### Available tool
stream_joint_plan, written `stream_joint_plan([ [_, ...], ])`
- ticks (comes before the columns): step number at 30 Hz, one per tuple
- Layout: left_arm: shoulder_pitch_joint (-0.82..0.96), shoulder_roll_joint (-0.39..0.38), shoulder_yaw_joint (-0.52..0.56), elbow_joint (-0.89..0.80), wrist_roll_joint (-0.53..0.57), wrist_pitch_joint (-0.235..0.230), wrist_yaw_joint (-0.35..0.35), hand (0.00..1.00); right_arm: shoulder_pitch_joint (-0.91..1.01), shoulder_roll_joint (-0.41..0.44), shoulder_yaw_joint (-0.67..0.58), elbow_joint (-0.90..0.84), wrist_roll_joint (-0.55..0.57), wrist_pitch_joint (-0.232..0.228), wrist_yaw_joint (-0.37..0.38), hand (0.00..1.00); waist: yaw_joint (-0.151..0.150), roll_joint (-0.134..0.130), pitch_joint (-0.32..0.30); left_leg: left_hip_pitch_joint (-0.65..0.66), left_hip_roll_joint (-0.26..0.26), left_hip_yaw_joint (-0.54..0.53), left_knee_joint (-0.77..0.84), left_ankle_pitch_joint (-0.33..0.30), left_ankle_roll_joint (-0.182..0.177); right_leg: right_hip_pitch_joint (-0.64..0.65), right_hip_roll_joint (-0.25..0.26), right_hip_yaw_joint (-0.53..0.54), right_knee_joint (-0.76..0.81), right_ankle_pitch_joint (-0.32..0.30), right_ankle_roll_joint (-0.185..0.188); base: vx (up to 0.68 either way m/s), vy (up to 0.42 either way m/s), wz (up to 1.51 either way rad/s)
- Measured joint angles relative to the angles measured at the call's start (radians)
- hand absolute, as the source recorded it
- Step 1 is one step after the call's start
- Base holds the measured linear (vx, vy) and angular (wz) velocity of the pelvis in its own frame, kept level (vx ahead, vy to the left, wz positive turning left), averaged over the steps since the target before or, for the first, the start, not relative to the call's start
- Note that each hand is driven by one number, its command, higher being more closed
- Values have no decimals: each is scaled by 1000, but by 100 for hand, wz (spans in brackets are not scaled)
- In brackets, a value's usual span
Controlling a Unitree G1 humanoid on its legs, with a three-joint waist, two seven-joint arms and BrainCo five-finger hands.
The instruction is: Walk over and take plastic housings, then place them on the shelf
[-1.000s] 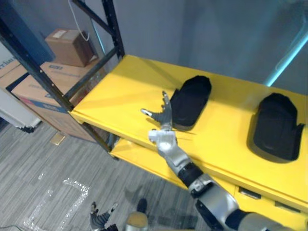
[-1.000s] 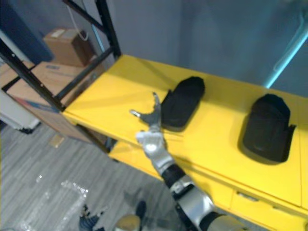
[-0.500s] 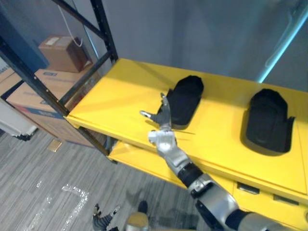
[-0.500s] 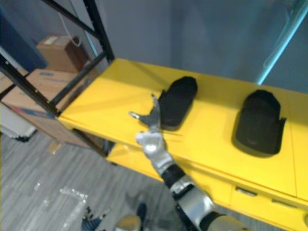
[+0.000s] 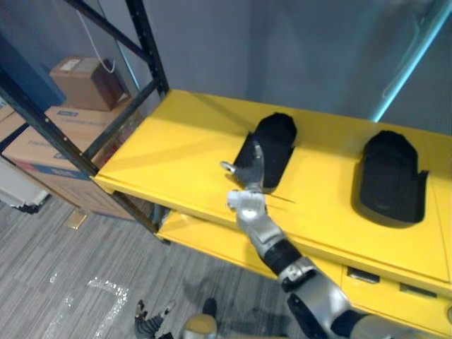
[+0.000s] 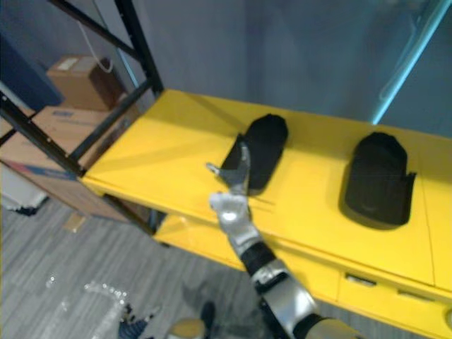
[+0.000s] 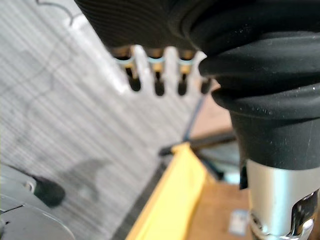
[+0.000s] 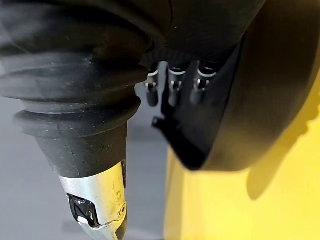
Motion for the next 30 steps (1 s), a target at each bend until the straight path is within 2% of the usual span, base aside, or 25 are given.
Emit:
stream_joint_plan([
  [4,-3,3,2,-1,-7,-2,1,0,3,0,-37,0,-1,-1,-24,0,-4,-18,11,2,-1,3,0,0,0,1,-1,1,0,0,0,0,0,0],
  [8,-7,3,2,-1,-7,-3,2,0,4,0,-63,0,-1,-1,-38,0,-6,-21,12,2,-8,14,-1,0,0,1,-10,1,-3,2,4,0,0,0],
  [14,-12,3,1,-1,-7,-3,2,0,11,0,-62,0,-22,-6,-16,0,-23,-25,14,4,-15,20,-1,0,0,7,-16,-1,-8,5,9,0,0,0],
  [18,-13,3,1,0,-7,-6,2,0,29,1,-60,1,-40,-30,4,0,-28,-25,15,11,-15,20,-1,0,0,14,-16,-1,-8,5,9,0,0,0],
  [21,-13,3,1,0,-7,-6,1,0,40,4,-48,1,-61,-73,7,0,-28,-25,15,15,-15,21,-2,0,0,16,-16,0,-8,5,9,0,0,0],
  [24,-14,4,-3,2,-5,-6,-6,0,44,6,6,-19,-110,-155,11,0,-29,-27,13,11,-12,22,-2,0,0,12,-14,1,-8,6,9,0,0,0],
  [26,-19,15,-10,4,6,-3,-10,0,45,6,54,-86,-153,-191,25,0,-30,-31,12,-1,-8,22,-1,1,1,0,-10,2,-8,6,8,0,0,0],
  [28,-31,35,-21,20,19,26,-34,0,44,6,124,-187,-197,-233,65,0,-31,-35,9,0,-6,24,1,1,2,-1,-8,5,-8,7,7,0,0,0],
  [30,-52,45,-15,53,34,59,-63,0,40,6,170,-245,-213,-252,96,0,-33,-44,4,0,-3,26,4,2,2,-2,-5,8,-8,7,7,28,-13,-4],
])
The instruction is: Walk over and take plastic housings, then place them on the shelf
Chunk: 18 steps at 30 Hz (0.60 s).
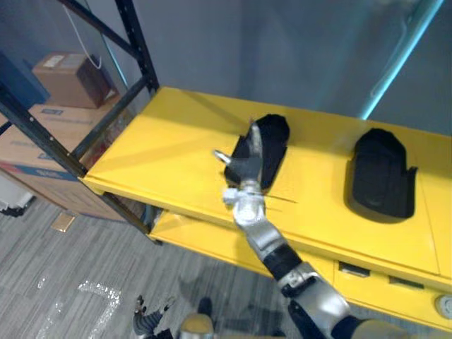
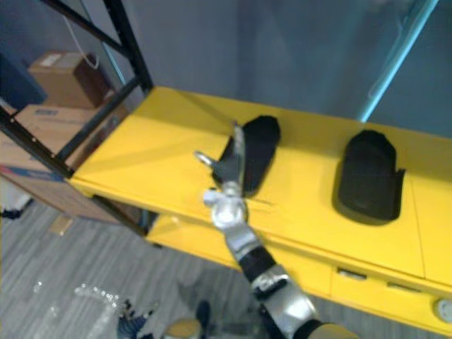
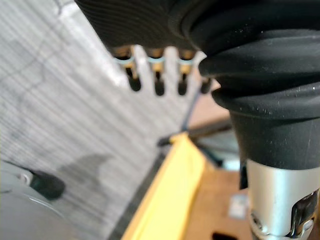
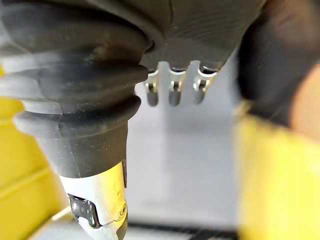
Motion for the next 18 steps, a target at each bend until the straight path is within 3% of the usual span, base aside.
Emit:
stream_joint_plan([
  [3,-27,25,26,37,-1,57,-65,0,-12,0,74,-43,-3,-6,44,0,-8,-19,-11,4,6,15,0,0,0,-6,6,20,0,3,-5,-6,-11,-12],
  [8,-46,46,49,107,-147,170,-207,0,-13,-1,149,-111,78,3,200,0,-34,-30,-18,20,11,38,0,0,0,-7,8,43,2,7,-10,-42,0,-16],
  [11,-46,54,68,158,-200,205,-249,0,-14,-1,221,-117,121,47,267,0,-43,-27,-21,23,12,44,0,0,1,-9,9,48,4,9,-12,-37,3,-7],
  [14,-56,61,68,185,-226,218,-259,0,-14,0,273,-116,136,110,302,0,-44,-10,-8,-24,14,31,63,-20,9,-41,2,49,47,3,-20,-25,13,6],
  [18,-96,45,58,185,-239,218,-296,0,-22,-1,267,-116,132,137,306,0,-46,33,71,-112,25,21,215,-74,19,-108,-14,59,147,-28,-24,-131,37,0],
])
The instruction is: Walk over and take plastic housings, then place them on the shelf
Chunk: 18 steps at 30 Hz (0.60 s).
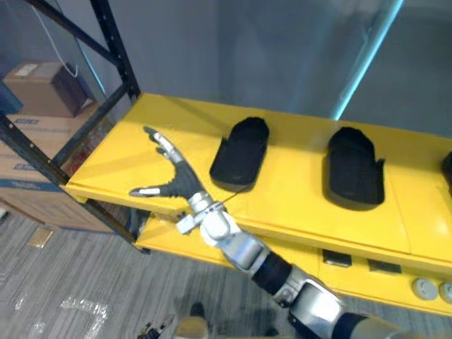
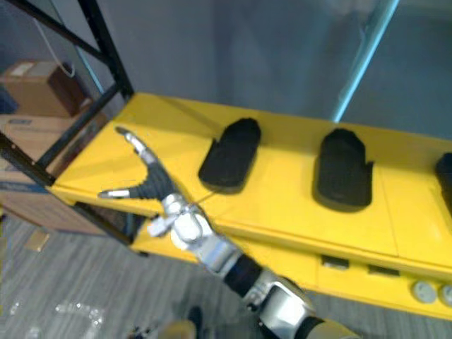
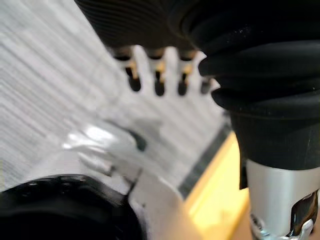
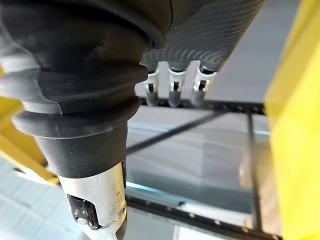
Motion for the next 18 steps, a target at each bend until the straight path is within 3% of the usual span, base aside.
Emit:
stream_joint_plan([
  [3,-39,-11,-29,0,-37,-11,-4,0,-8,-2,-9,0,-29,34,15,0,-4,40,82,-56,8,-2,44,-11,-3,-63,-6,15,59,-23,-5,-205,17,-8],
  [5,-45,-12,-45,0,-57,-23,-6,0,-8,-2,-8,2,-48,52,12,0,-5,52,117,-64,8,-1,42,-6,-5,-78,-10,14,69,-23,-5,-135,2,0],
  [10,-43,1,-121,5,-79,-51,-22,0,-27,-5,-39,9,-88,65,-74,0,-5,63,129,-80,-11,-2,31,11,4,-111,-36,12,100,-31,-6,15,19,5],
  [18,-43,18,-200,6,-98,-66,-36,0,-70,-8,-98,56,-125,68,-78,0,-3,99,150,-86,-39,-2,37,5,20,-140,-78,14,175,-70,13,58,12,4],
])
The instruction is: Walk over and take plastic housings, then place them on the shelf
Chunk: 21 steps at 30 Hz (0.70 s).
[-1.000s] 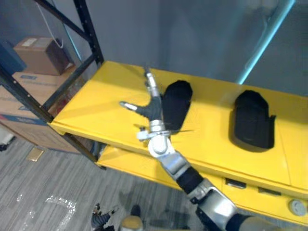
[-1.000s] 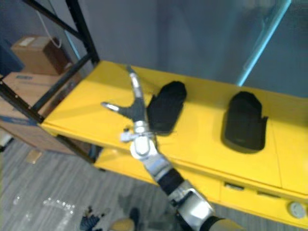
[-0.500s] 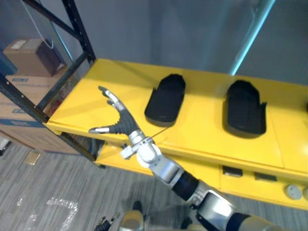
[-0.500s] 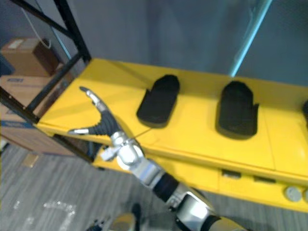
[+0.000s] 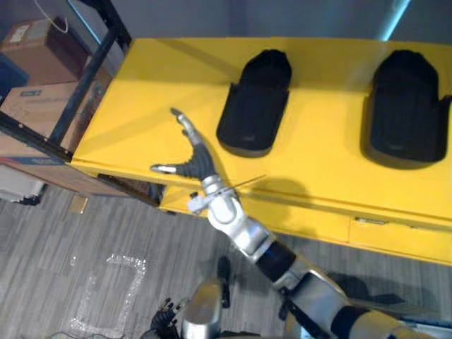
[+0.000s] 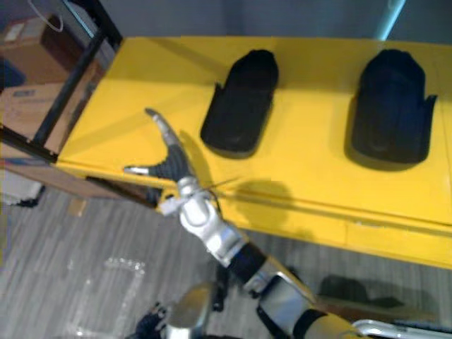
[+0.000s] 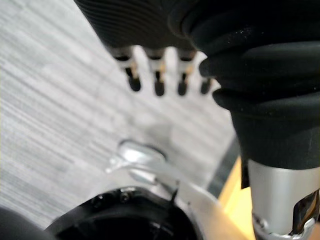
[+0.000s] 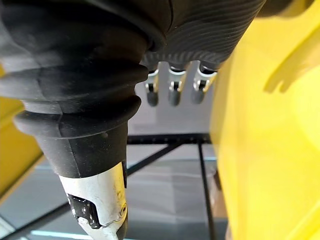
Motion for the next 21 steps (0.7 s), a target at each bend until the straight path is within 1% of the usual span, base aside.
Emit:
stream_joint_plan([
  [1,0,0,-1,0,0,-1,0,0,-1,0,1,0,-4,1,0,0,0,0,0,-1,-1,0,0,0,0,-2,-2,0,2,-3,-1,14,-21,9],
  [3,0,0,-16,-1,0,-10,-2,0,-7,0,0,19,-33,10,-13,0,1,9,6,-10,-8,-7,6,-1,1,-24,-17,0,45,-29,-1,3,-26,12],
  [4,0,2,-31,-1,0,-20,-2,0,-10,0,-1,44,-34,26,-16,0,1,17,10,-11,-14,-9,8,-2,2,-33,-27,1,69,-43,0,-2,-25,7],
  [7,0,-2,-41,-2,0,-23,-2,0,-13,-1,-9,102,-51,49,-17,0,2,29,15,-15,-17,-8,11,-4,3,-47,-35,2,91,-59,-1,0,0,0],
  [9,0,1,-49,-3,0,-24,-2,0,-13,-1,-14,125,-51,54,-17,0,1,30,15,-31,-17,-9,17,-6,2,-67,-38,3,105,-65,-2,3,-13,2],
  [14,-3,2,-73,-8,-9,-24,-2,0,-38,-2,-28,158,-69,90,-33,0,6,43,20,-47,-17,-10,20,-6,2,-85,-42,3,119,-68,-5,7,-8,2],
  [17,-3,2,-73,-8,-9,-24,-1,0,-61,-3,-30,186,-76,90,-67,0,5,44,20,-54,-17,-16,25,-9,0,-87,-41,-1,121,-71,-4,8,-9,4],
  [19,-6,1,-76,-8,-8,-31,-1,0,-78,-4,-43,200,-82,88,-99,0,6,49,19,-81,-14,-24,54,-21,2,-95,-40,-11,124,-72,-5,-9,-2,9],
  [21,-11,1,-77,-8,-8,-32,1,0,-86,-4,-50,218,-100,81,-125,0,14,49,20,-85,-15,-22,55,-21,2,-101,-41,-8,124,-71,-3,0,0,0],
])
